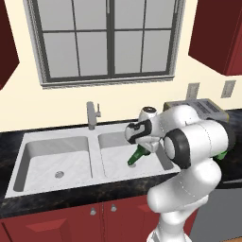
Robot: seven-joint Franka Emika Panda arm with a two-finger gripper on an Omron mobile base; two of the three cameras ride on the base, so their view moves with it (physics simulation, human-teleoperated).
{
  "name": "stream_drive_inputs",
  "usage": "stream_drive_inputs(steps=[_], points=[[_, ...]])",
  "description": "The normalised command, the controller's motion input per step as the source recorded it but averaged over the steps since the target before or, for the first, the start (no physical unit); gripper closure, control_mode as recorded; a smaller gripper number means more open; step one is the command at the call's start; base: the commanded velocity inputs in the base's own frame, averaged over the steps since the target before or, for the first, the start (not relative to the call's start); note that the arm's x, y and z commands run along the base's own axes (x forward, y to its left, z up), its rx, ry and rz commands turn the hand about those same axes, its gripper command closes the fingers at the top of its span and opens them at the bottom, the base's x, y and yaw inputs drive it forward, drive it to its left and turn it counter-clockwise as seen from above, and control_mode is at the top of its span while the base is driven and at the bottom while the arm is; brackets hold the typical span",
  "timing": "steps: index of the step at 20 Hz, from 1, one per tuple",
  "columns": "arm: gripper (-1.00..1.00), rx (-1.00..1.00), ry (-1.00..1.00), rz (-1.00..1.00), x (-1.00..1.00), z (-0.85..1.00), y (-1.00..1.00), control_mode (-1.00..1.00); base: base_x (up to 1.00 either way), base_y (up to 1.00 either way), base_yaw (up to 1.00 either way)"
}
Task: Move any existing items from the left basin to the right basin for drying. Then move the cup from the counter to the left basin of the sink for washing.
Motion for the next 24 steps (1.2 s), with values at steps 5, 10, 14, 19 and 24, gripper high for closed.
stream_drive_inputs(steps=[5, 10, 14, 19, 24], points=[[-1.00, 0.00, 0.00, 0.00, -0.27, 0.46, -0.06, -1.00, 0.00, 0.00, 0.00], [-1.00, 0.00, 0.00, 0.00, -0.32, 0.46, -0.09, -1.00, 0.00, 0.00, 0.00], [-1.00, 0.00, 0.00, 0.00, -0.38, 0.35, -0.09, -1.00, 0.00, 0.00, 0.00], [-1.00, 0.00, 0.00, 0.00, -0.54, 0.27, -0.16, -1.00, 0.00, 0.00, 0.00], [-1.00, 0.00, 0.00, 0.00, -0.66, 0.25, -0.21, -1.00, 0.00, 0.00, 0.00]])
